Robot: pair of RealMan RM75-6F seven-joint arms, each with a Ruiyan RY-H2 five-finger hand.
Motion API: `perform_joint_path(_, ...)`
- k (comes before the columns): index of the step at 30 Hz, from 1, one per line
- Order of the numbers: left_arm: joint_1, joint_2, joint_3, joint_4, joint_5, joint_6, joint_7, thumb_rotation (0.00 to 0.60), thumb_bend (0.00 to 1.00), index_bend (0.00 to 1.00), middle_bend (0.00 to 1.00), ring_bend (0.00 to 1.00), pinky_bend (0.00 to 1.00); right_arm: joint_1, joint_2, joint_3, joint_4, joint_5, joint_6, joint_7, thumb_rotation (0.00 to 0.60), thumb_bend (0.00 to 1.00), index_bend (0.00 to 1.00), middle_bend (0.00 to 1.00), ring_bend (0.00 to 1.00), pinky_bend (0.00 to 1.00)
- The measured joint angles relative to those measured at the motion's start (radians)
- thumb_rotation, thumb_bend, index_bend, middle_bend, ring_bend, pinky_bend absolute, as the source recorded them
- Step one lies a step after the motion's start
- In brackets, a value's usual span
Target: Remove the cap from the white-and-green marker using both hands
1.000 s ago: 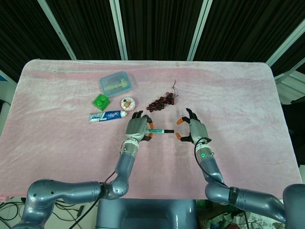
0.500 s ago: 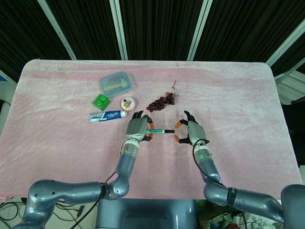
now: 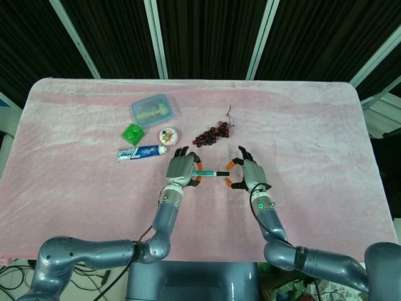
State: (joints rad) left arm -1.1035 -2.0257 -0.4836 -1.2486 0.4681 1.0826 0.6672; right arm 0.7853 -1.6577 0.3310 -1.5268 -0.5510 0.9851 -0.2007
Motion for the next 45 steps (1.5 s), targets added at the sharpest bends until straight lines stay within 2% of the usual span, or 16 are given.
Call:
perform_joint_path(34, 0.005, -0.013, 0.006, 0.003, 0.011, -0.001, -0.001, 0.6, 0.51, 0.69, 0.27, 0.0, 0.0, 0.003, -0.022, 0.014, 0.015, 0.008, -0.009, -0.018, 0.6, 0.25, 0.55, 0.0, 0.02, 0.15)
perform_joint_path(45, 0.005, -0.016, 0.006, 0.005, 0.013, -0.001, 0.001, 0.6, 0.51, 0.69, 0.27, 0.0, 0.0, 0.002, -0.024, 0.017, 0.016, 0.011, -0.013, -0.019, 0.6, 0.27, 0.62, 0.0, 0.02, 0.15)
